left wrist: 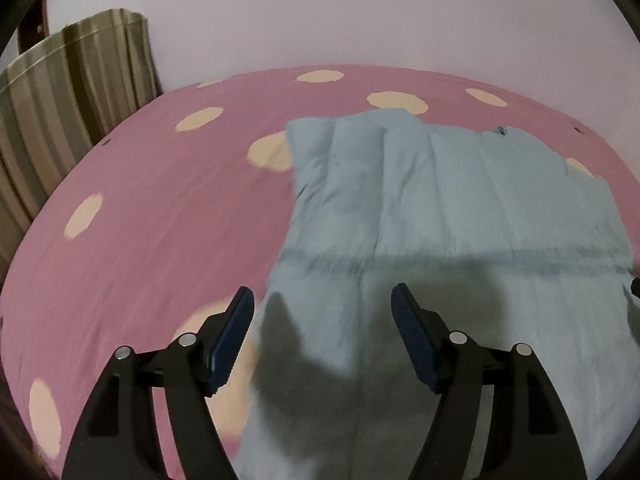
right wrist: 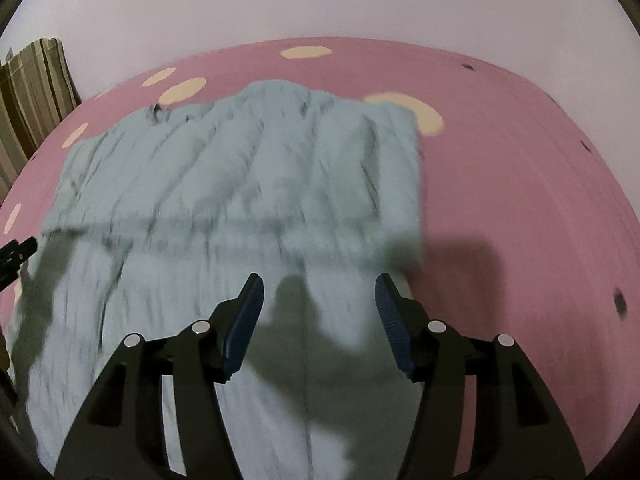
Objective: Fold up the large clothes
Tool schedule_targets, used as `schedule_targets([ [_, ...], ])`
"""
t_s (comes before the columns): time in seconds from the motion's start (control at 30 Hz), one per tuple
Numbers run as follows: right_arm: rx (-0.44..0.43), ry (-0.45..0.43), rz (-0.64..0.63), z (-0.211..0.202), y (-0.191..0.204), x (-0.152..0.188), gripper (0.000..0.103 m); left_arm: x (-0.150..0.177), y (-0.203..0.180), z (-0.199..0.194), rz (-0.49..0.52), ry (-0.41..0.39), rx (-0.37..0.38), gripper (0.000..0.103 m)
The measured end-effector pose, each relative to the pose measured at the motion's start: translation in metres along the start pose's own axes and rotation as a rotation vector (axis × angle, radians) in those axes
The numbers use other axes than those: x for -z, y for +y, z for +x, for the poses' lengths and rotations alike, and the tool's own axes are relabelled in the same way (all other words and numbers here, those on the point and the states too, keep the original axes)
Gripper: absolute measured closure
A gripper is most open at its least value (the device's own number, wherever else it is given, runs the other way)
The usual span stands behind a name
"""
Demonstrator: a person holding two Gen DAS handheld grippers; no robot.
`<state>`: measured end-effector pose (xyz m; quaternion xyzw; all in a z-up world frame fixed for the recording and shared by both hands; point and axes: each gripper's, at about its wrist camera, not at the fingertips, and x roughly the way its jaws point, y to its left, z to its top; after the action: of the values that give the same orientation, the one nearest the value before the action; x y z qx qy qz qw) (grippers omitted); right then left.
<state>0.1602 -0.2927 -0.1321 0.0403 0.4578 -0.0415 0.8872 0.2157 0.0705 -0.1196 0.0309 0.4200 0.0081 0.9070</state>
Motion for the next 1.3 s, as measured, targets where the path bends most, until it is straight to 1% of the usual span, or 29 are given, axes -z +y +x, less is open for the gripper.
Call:
schedule_targets([
  [0.13,0.006,0.019,0.051,-0.03,-0.021,0.048,0.041,0.042,0.021,-0.032,-0.03,0.009,0.0,0.032],
  [0.27,0.002,0.041,0.073,-0.048,-0.032,0.079,0.04,0.079,0.038,-0.055,-0.071,0.047,0.022,0.032],
  [0.33,0.008,0.042,0.07,-0.057,-0.034,0.094,0.036,0.098,0.045,-0.065,-0.081,0.063,0.03,0.032],
  [0.5,0.013,0.053,0.065,-0.075,-0.037,0.127,0.034,0.129,0.052,-0.081,-0.09,0.075,0.035,0.032],
  [0.6,0.006,0.062,0.072,-0.079,-0.041,0.14,0.034,0.145,0.057,-0.088,-0.118,0.094,0.073,0.032],
  [0.67,0.0,0.067,0.077,-0.081,-0.042,0.147,0.033,0.152,0.058,-0.089,-0.132,0.108,0.099,0.032],
  [0.87,-0.014,0.067,0.086,-0.085,-0.043,0.16,0.031,0.16,0.057,-0.093,-0.136,0.1,0.123,0.032],
  [0.97,-0.018,0.063,0.09,-0.086,-0.044,0.161,0.031,0.162,0.058,-0.094,-0.153,0.094,0.159,0.032],
  [1.07,-0.016,0.057,0.102,-0.087,-0.047,0.162,0.027,0.164,0.059,-0.095,-0.15,0.091,0.17,0.032],
  [1.13,-0.015,0.057,0.103,-0.087,-0.049,0.164,0.027,0.165,0.058,-0.096,-0.15,0.089,0.18,0.032],
  [1.17,-0.017,0.061,0.103,-0.086,-0.049,0.165,0.027,0.165,0.058,-0.096,-0.151,0.088,0.183,0.036],
  [1.2,-0.019,0.066,0.101,-0.087,-0.048,0.166,0.029,0.166,0.058,-0.096,-0.149,0.087,0.183,0.043],
  [1.23,-0.022,0.068,0.096,-0.087,-0.047,0.167,0.037,0.166,0.058,-0.097,-0.144,0.088,0.181,0.047],
  [1.27,-0.028,0.07,0.088,-0.088,-0.046,0.168,0.042,0.167,0.057,-0.097,-0.136,0.09,0.178,0.054],
  [1.3,-0.034,0.073,0.08,-0.089,-0.044,0.169,0.051,0.167,0.056,-0.097,-0.132,0.094,0.183,0.059],
])
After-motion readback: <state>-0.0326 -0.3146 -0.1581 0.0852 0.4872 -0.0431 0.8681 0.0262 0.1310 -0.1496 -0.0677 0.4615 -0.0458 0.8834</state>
